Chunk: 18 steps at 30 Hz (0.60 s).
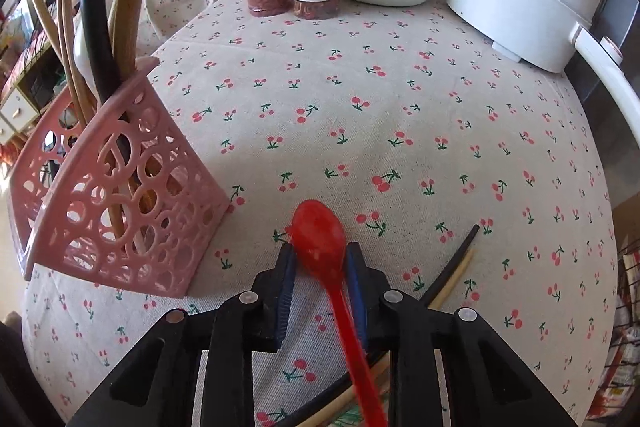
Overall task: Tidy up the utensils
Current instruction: 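Grasp the wooden chopsticks with the left tool while the right tool lifts the red spoon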
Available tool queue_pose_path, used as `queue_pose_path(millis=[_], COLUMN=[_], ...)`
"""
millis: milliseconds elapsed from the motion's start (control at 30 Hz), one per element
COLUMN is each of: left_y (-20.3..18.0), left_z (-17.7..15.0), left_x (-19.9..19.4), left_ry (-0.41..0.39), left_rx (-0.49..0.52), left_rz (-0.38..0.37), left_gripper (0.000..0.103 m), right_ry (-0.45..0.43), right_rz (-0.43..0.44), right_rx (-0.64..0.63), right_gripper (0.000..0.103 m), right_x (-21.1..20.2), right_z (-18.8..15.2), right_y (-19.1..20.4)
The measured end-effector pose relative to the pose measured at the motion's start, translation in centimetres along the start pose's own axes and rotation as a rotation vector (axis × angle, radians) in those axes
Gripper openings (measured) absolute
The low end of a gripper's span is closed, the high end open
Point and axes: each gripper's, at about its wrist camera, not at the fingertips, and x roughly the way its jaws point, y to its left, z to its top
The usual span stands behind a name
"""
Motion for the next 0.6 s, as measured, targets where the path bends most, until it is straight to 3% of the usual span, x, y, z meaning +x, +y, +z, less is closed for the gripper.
queue_pose_path(millis=[133, 300, 467, 600], left_y=[-0.8, -3.1, -7.2, -10.7], left_z=[-0.2, -0.7, -1.8, -2.9], left_x=[-0.2, 0.1, 1.3, 3.7], left_ry=[-0.004, 0.008, 0.031, 0.081], left_rx=[0.023, 0.087, 0.208, 0.298], left_rz=[-0.016, -0.046, -0.085, -0.100], left_gripper=[0.084, 0.084, 0.083, 0.063], right_ry=[-0.015, -0.107, -0.186, -0.207], right_rz=[0.055, 0.125, 0.112, 0.096], right_rx=[0.083, 0.250, 0.375, 0.445], right_gripper=[0.023, 0.023, 0.023, 0.023], right_x=[-1.3, -6.1, -11.3, -13.9], right_z=[-0.4, -1.4, -3.8, -5.8], right_y=[-1.7, -4.8, -7.7, -9.5])
